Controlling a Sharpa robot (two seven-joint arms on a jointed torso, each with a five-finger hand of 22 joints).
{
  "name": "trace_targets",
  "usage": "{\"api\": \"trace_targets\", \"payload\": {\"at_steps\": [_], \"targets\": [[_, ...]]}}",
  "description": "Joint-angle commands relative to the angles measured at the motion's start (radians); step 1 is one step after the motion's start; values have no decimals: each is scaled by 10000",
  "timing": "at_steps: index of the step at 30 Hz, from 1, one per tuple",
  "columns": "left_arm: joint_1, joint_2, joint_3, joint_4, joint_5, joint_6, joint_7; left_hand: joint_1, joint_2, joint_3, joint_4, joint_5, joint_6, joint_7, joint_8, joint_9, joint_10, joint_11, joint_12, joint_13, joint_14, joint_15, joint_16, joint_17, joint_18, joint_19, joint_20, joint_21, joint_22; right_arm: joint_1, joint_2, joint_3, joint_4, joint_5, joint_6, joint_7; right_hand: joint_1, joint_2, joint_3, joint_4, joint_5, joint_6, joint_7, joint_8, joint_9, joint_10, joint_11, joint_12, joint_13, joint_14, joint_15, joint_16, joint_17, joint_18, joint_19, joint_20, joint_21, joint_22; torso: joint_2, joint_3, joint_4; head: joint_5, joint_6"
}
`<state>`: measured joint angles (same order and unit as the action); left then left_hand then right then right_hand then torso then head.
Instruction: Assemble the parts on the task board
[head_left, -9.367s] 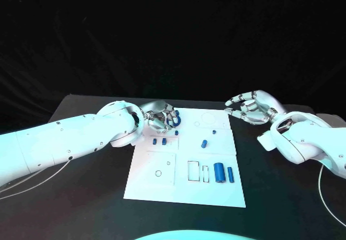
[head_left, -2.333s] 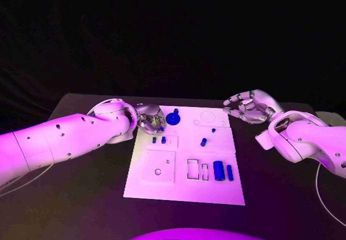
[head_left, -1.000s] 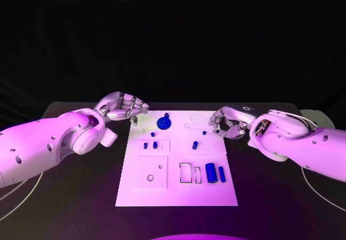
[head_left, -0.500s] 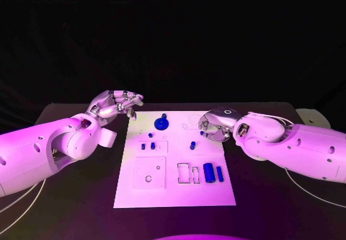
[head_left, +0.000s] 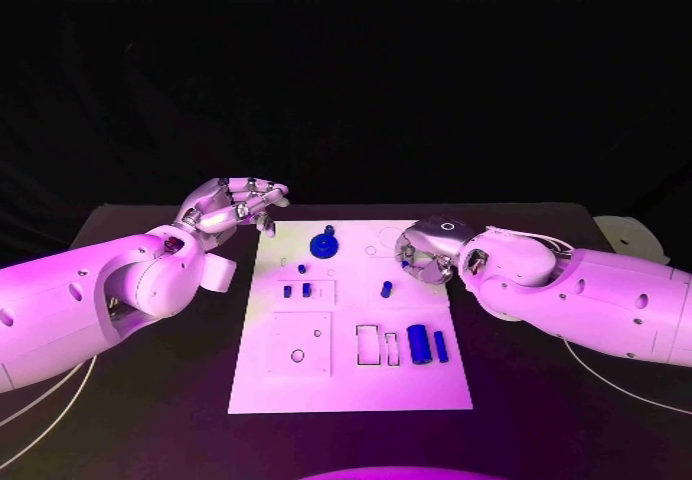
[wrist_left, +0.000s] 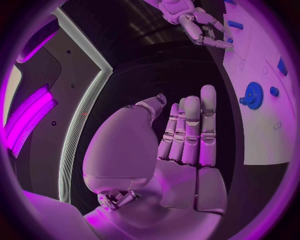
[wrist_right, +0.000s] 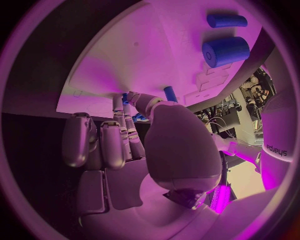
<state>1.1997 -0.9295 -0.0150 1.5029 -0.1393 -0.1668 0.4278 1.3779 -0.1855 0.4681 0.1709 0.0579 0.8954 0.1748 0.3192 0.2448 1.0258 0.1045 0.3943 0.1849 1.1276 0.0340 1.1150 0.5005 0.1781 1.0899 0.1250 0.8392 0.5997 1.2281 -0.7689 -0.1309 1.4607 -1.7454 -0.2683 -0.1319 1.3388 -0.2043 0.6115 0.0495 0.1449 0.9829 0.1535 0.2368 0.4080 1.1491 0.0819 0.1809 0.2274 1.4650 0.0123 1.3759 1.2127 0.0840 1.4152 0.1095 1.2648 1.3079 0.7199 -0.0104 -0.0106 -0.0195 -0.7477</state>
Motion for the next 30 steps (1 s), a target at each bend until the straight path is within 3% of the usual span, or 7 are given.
{"api": "trace_targets", "payload": {"at_steps": [1, 19, 30], "targets": [[0, 8, 7, 32, 153, -30, 132, 101, 0, 54, -7, -19, -48, 44, 14, 7, -64, 37, 48, 14, -11, -19, -37, -15, 67, -2, -53, -48, -17, -78, 41, -30, -46, -211, 378, -109, 40, 131, 72, -30, -64, 131, -17, 65, 20, 128, -13, 62, -20, 345, -99, 55, 44, -182, 98, -17, 117, 927, -8, 5, -7, 3, -40], [0, -4, 7, 12, 154, -158, -17, 151, -1, 128, -55, -14, -163, 104, -20, 6, -194, 84, 81, 31, -30, 17, -24, -25, 61, 28, -31, -88, -45, -175, 114, -41, -8, -527, 636, -424, 170, 615, 245, -434, -105, 579, -189, 371, 198, 605, -192, 77, -24, 376, -252, 147, 133, -324, 409, -162, 810, 1398, -14, 3, -10, -13, -101], [0, -6, 7, -9, 154, -161, -81, 167, -12, 151, -78, -14, -194, 121, -28, 7, -237, 100, 93, 36, -50, 29, -27, -30, 60, 28, -22, -104, -55, -161, 2, -37, 230, -724, -146, -601, 153, 676, 290, -497, -147, 603, -192, 410, 238, 665, -197, 28, -42, 382, -261, 151, 126, -373, 516, -176, 1030, 1532, -13, 2, -9, -8, -95]]}}
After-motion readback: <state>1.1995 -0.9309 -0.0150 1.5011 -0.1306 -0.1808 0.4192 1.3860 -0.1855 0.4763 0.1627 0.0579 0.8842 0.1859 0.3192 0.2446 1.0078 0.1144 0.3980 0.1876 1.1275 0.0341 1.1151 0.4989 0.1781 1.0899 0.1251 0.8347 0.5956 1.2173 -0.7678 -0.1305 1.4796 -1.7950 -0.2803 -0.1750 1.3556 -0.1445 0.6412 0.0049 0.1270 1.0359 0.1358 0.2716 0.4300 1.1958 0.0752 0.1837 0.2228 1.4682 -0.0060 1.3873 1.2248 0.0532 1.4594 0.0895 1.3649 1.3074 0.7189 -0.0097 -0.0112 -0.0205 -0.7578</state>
